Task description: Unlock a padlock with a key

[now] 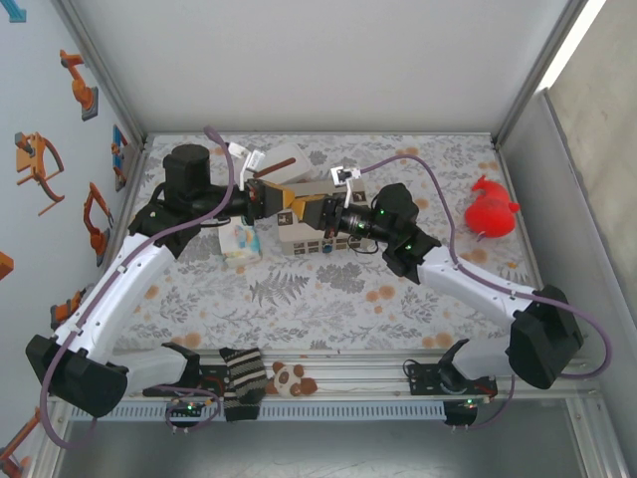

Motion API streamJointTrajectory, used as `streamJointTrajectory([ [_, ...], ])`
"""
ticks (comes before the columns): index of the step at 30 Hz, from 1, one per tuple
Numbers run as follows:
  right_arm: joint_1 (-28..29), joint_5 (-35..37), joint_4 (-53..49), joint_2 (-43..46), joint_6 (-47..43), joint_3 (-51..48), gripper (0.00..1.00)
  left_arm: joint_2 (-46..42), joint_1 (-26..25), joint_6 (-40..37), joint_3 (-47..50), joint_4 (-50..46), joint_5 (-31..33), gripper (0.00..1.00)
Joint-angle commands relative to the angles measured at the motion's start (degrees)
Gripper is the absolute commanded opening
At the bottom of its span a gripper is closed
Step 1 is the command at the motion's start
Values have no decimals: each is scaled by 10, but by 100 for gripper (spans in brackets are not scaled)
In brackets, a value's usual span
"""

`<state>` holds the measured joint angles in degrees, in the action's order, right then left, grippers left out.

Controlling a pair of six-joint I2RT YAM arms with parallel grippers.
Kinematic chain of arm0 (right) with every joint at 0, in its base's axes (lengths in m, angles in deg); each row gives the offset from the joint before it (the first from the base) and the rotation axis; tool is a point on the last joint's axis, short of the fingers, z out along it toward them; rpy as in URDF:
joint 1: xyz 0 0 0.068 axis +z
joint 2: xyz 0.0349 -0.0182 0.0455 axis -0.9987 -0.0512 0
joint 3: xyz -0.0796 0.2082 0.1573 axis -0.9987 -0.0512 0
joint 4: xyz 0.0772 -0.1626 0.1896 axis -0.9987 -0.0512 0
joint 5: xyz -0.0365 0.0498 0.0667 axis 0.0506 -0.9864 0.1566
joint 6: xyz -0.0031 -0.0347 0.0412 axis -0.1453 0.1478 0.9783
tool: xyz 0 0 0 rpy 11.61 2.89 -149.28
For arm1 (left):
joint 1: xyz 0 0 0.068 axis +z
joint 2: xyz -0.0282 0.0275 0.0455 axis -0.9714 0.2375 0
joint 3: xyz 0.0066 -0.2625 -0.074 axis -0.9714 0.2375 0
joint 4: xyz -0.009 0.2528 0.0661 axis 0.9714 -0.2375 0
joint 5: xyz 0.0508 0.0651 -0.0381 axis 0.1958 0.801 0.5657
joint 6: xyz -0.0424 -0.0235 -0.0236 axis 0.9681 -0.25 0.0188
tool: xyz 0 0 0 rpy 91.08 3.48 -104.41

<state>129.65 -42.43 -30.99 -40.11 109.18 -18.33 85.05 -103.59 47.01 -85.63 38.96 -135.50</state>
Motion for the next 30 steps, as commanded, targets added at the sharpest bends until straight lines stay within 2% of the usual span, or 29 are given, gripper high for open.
streamJointTrajectory([
  [1,3,3,-5,12,-8,11,11,1,0,-8,-10,2,-21,0],
  [5,5,-5,-2,8,-3,11,21,3,-1,-2,-10,9,-21,0],
  [12,7,-5,-3,1,-3,14,20,4,0,1,-9,12,-20,0],
  [17,8,-6,-2,-4,-3,20,14,5,0,2,-9,11,-20,0],
  [22,8,-6,-10,-2,-5,18,0,5,0,2,-9,12,-15,0],
  [25,8,-3,-19,2,-7,14,0,6,0,8,-12,12,-2,0],
  [26,8,-1,-19,4,-7,12,0,8,0,10,-14,12,-2,4],
  [30,8,15,-32,16,-17,6,0,9,0,16,-18,18,-3,33],
])
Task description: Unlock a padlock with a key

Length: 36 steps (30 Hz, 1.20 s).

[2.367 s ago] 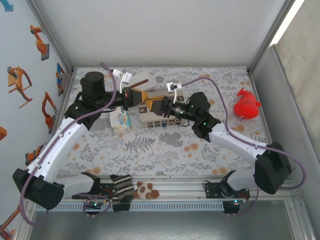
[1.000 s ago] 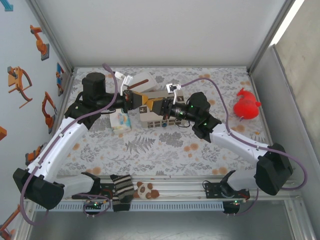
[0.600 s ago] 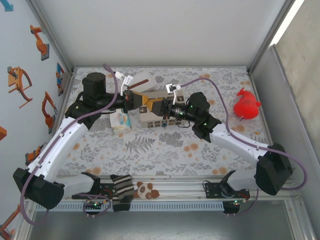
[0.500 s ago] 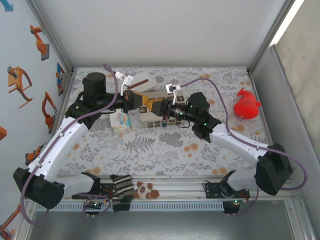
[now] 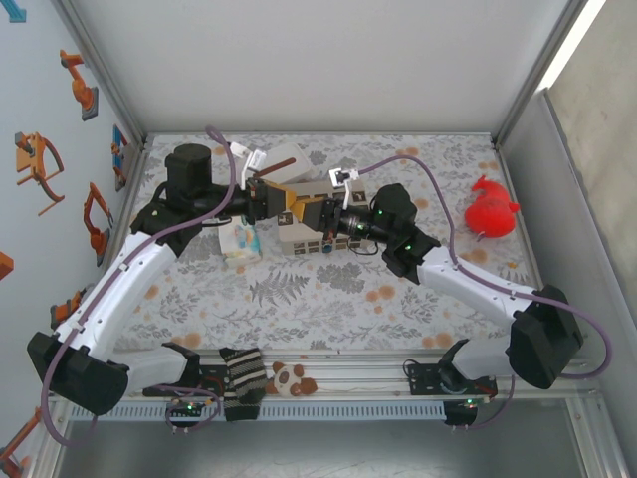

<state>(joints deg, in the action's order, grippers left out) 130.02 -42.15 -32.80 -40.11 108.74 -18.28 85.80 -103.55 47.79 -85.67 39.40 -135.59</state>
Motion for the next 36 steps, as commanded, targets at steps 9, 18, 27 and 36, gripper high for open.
streamJointTrajectory([
  [9,5,102,-141,82,-87,-7,0,-67,3,6,-10,-8,136,68],
  [18,2,291,-308,176,-137,-26,0,-111,-5,29,57,-35,215,76],
  [27,-1,581,-618,220,-128,22,0,10,-121,39,28,-23,274,74],
  [36,-86,547,-694,296,-106,-32,0,212,-195,31,-102,-47,315,74],
])
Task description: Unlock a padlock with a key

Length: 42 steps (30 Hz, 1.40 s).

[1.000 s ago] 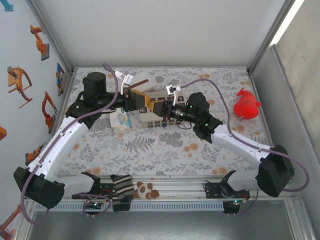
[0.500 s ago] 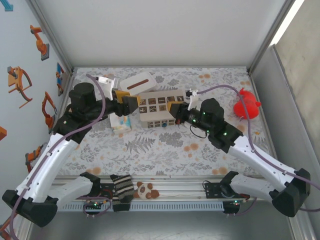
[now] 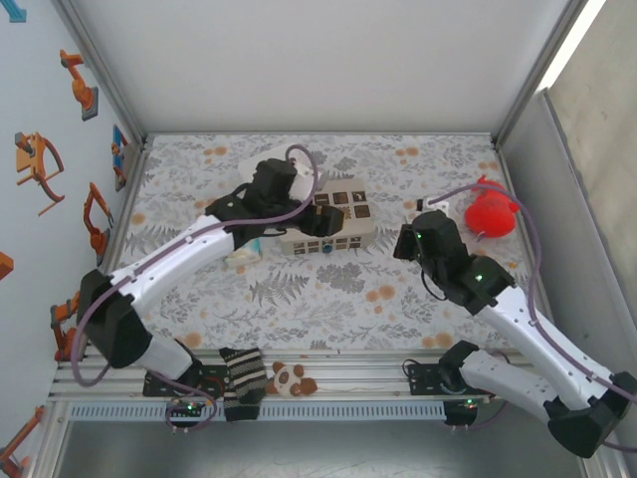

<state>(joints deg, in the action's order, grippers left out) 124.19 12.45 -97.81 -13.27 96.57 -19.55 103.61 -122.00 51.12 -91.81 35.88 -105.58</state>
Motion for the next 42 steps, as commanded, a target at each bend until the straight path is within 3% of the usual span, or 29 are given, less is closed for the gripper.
streamJointTrajectory([
  [1,-45,-17,-45,38,16,-27,0,57,-13,-3,-56,-14,11,74],
  [8,-117,-64,-64,83,14,-65,0,201,-29,-20,-191,-72,15,73],
  [24,-133,-54,-95,98,0,-64,0,405,-43,-47,-397,-187,33,70],
  [35,-139,-58,-96,102,1,-69,0,428,-58,-65,-398,-219,17,69],
  [42,-144,-62,-95,99,2,-73,0,362,-74,-77,-302,-220,10,68],
])
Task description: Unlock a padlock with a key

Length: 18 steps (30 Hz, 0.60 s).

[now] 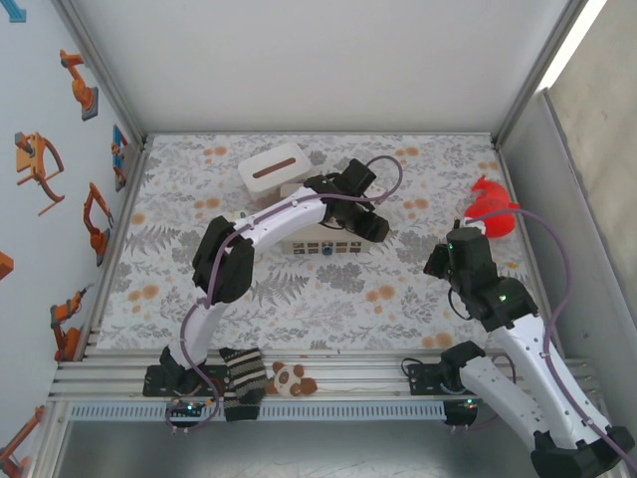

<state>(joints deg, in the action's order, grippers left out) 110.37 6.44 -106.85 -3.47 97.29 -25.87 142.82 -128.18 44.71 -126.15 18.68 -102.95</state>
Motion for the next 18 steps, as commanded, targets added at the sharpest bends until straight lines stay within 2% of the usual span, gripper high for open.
streamJointTrajectory([
  [1,-6,-2,-3,0,-5,-10,0,-44,-14,-11,62,-45,-17,68],
  [6,-7,-11,4,-6,-4,-11,0,-120,-15,12,166,-8,-17,67],
  [11,-8,-29,20,-23,-1,-12,0,-175,-14,35,211,30,-14,69],
  [18,-8,-127,104,-32,-8,-29,0,-253,6,46,234,55,14,70],
])
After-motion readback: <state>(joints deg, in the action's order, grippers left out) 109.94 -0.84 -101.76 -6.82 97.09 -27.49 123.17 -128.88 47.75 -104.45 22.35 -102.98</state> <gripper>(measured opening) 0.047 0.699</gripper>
